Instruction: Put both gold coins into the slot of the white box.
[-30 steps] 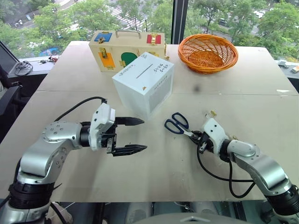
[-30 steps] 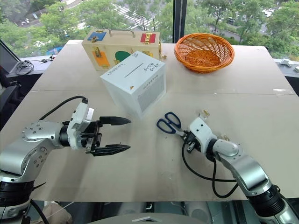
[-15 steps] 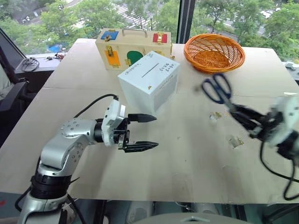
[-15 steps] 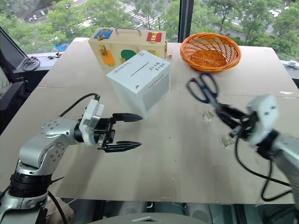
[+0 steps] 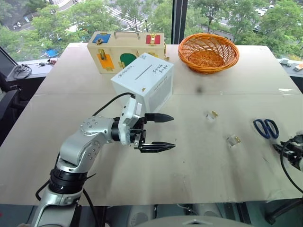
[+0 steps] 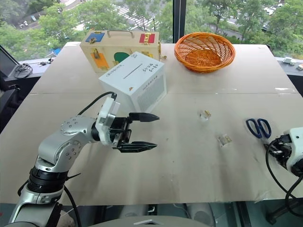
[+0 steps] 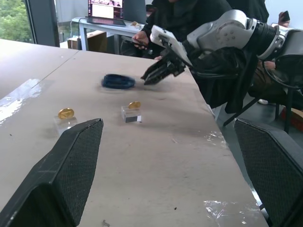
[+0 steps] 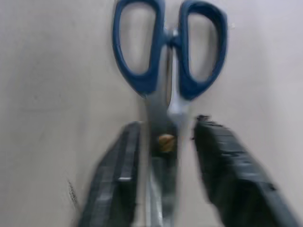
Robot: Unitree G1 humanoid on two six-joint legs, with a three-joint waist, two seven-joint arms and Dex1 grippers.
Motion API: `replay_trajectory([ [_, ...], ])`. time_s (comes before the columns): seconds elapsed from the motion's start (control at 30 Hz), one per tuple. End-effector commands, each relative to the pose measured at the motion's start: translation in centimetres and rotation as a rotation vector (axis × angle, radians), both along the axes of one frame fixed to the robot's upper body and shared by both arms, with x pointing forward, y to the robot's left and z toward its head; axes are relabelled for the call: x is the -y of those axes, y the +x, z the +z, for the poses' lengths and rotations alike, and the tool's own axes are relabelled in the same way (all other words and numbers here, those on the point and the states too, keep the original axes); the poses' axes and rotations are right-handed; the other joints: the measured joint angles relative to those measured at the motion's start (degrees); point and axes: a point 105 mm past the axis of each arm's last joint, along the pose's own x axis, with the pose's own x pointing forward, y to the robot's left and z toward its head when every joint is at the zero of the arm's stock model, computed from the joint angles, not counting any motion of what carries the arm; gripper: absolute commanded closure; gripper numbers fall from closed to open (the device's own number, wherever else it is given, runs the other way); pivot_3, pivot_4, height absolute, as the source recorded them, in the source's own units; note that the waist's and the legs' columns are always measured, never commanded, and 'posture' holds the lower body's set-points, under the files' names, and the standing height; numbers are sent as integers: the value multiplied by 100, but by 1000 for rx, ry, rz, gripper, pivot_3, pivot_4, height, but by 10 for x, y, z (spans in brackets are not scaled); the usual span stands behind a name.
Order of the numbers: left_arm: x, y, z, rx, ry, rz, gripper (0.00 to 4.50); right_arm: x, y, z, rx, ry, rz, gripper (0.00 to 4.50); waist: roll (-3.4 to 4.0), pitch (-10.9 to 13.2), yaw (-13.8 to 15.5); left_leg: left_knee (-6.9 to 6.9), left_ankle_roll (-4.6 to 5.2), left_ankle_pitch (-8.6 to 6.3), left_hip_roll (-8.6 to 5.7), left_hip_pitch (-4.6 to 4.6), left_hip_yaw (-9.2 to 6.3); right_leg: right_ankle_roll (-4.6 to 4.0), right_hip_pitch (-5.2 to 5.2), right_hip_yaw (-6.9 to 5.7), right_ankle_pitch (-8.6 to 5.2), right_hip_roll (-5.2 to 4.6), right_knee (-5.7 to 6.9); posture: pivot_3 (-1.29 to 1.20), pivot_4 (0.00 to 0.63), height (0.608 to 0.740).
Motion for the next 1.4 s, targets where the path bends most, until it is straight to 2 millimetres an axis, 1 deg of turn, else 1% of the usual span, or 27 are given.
replay_trajectory([
  [0.03, 4, -4, 4, 35, -4, -24, 0, 8, -9, 5, -3, -69, -21, 744, 0, 0, 29, 0, 0, 0, 0, -3, -1, 0, 0, -1, 0, 0, -3, 0, 150, 740],
  [0.07, 4, -4, 3, 38, -1, -30, 0, 10, -13, 7, 0, -84, -28, 218, 0, 0, 51, 0, 0, 0, -2, -6, -2, 1, 0, 0, -1, 0, -6, 0, 150, 740],
  [0.1, 4, -4, 2, 42, 6, -38, 0, 10, -16, 14, 32, -101, -23, 52, 0, 0, 78, -2, 0, 0, -4, -7, -2, 2, 0, 4, -2, 0, -6, 0, 150, 740],
  [0.17, 4, -4, 2, 47, 16, -44, 0, 1, -19, 34, 128, -106, 11, 52, 1, 0, 122, -2, 0, -1, -5, -7, 2, 7, -1, 14, -5, -1, -8, 0, 150, 740],
  [0.23, 5, -4, 3, 45, 29, -49, 0, -19, -23, 59, 233, -114, 95, 52, 3, 0, 128, -1, 0, -1, -3, -7, 2, 23, -1, 24, -14, 0, -7, 0, 150, 740],
  [0.3, 4, -2, 3, 42, 42, -45, 0, -35, -27, 73, 282, -147, 162, 52, 2, 0, 121, 0, 0, -1, 0, -4, 1, 29, 0, 27, -16, 1, -6, 0, 150, 740],
  [0.33, 4, -3, 4, 42, 49, -51, 0, -53, -27, 81, 304, -166, 213, 52, 2, 0, 117, 1, 0, -1, 2, -2, 2, 30, 0, 27, -16, 4, -6, 0, 150, 740],
  [0.37, 4, -3, 4, 41, 58, -57, 0, -71, -27, 80, 296, -100, 249, 52, 2, 0, 109, 2, 0, 0, 3, -1, 1, 31, 1, 27, -16, 5, -5, 0, 150, 740],
  [0.4, 5, -3, 4, 43, 65, -61, 0, -85, -26, 76, 273, -70, 281, 52, 1, -1, 95, 2, 0, 0, 6, 2, 2, 31, 0, 27, -16, 5, -4, 0, 150, 740],
  [0.43, 6, -3, 3, 45, 69, -64, 0, -92, -26, 72, 252, -48, 295, 52, -2, -3, 88, 2, -1, 0, 10, 4, 0, 30, 1, 27, -16, 6, -2, 0, 150, 740],
  [0.53, 10, -4, 5, 45, 63, -70, 0, -103, -17, 60, 222, -59, 290, 819, -2, -3, 113, 3, -1, 0, 8, 1, 0, 29, 1, 28, -15, 3, -2, 0, 150, 740],
  [0.6, 11, -4, 6, 48, 62, -69, 0, -107, -14, 50, 185, -91, 291, 1640, -3, -3, 133, 3, -1, 0, 3, -5, 2, 16, -1, 30, -8, -3, -5, 0, 150, 740],
  [0.67, 10, -3, 7, 48, 60, -62, 0, -110, -11, 44, 164, -100, 293, 1640, -4, -2, 138, 2, 0, 0, -3, -12, 2, 8, -2, 32, -4, -7, -11, 0, 150, 740],
  [0.83, 11, -4, 6, 49, 65, -57, 0, -112, -5, 36, 144, -96, 286, 1640, -4, -1, 129, 1, 0, -1, -5, -12, 2, 10, -2, 32, -5, -6, -13, 0, 150, 740],
  [0.93, 13, -5, 7, 48, 62, -53, 0, -111, -3, 31, 129, -109, 284, 2433, -4, -1, 132, 1, 0, 0, -4, -9, -1, 19, -2, 29, -10, -2, -10, 0, 150, 740],
  [1.1, 15, -7, 8, 48, 64, -51, 0, -107, -4, 27, 116, -113, 276, 2433, -4, -1, 128, 1, 0, 0, -2, -8, 0, 25, -2, 30, -14, -2, -8, 0, 150, 740],
  [1.4, 18, -8, 9, 45, 64, -48, 0, -107, -3, 20, 108, -108, 279, 2433, -4, -1, 127, 1, 0, 0, -2, -8, 0, 25, -2, 30, -14, -2, -9, 0, 150, 740],
])
